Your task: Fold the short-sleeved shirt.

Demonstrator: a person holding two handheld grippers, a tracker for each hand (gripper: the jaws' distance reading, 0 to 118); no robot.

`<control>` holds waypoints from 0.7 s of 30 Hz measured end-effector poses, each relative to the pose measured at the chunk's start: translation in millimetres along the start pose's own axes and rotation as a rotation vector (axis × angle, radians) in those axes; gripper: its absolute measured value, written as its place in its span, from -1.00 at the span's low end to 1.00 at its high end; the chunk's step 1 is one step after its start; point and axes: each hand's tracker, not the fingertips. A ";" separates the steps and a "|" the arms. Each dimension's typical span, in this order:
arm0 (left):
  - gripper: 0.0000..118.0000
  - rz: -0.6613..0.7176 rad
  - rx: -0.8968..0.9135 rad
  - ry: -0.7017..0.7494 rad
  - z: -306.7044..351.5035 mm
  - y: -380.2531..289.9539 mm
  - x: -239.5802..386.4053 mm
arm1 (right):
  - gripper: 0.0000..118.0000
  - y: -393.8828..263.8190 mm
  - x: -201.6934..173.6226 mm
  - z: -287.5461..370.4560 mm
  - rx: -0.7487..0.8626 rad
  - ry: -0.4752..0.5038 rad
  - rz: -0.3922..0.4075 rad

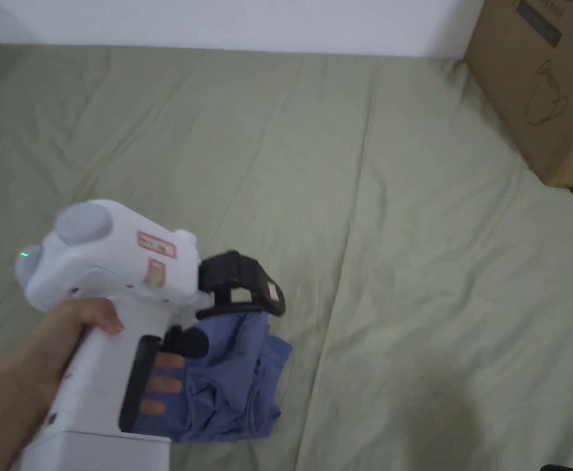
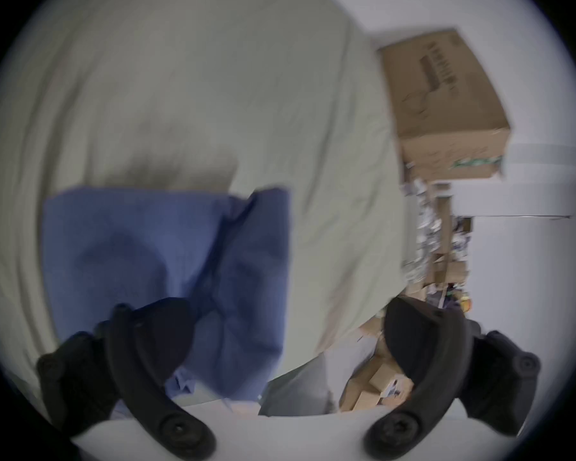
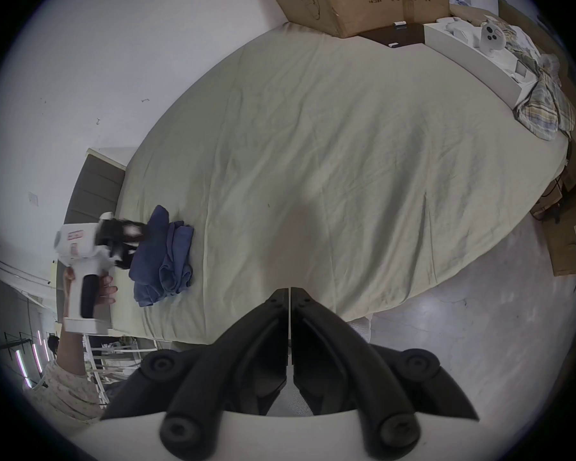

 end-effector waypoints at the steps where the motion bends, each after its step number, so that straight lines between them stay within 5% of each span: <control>1: 0.92 -0.044 0.063 -0.004 18.6 0.1 1.2 | -0.99 -0.5 -2.8 0.8 0.002 0.006 0.004; 5: 1.00 -0.192 0.379 0.108 79.1 -9.1 2.7 | -0.99 -2.7 -14.9 1.0 0.006 0.035 0.026; 7: 0.79 -0.198 0.473 0.217 90.2 -16.5 -0.4 | -0.99 -3.7 -20.6 -1.1 0.005 0.039 0.038; 8: 0.30 -0.206 0.475 0.280 89.8 -21.7 -5.3 | -0.99 -4.2 -22.9 -2.5 0.003 0.042 0.043; 9: -0.74 -0.202 0.476 0.294 87.2 -27.2 -10.5 | -0.99 -4.7 -24.6 -3.7 0.000 0.046 0.046; 10: -0.97 -0.177 0.466 0.319 77.0 -27.2 -16.4 | -0.99 -5.4 -26.4 -5.1 -0.003 0.050 0.049; 12: -0.98 -0.076 0.437 0.353 53.9 -38.0 -30.7 | -0.99 -7.4 -30.1 -7.1 -0.007 0.055 0.056; 21: -0.98 -0.154 0.144 0.265 -69.2 -73.0 -22.4 | -0.99 -7.3 -24.9 -0.9 -0.004 0.052 0.048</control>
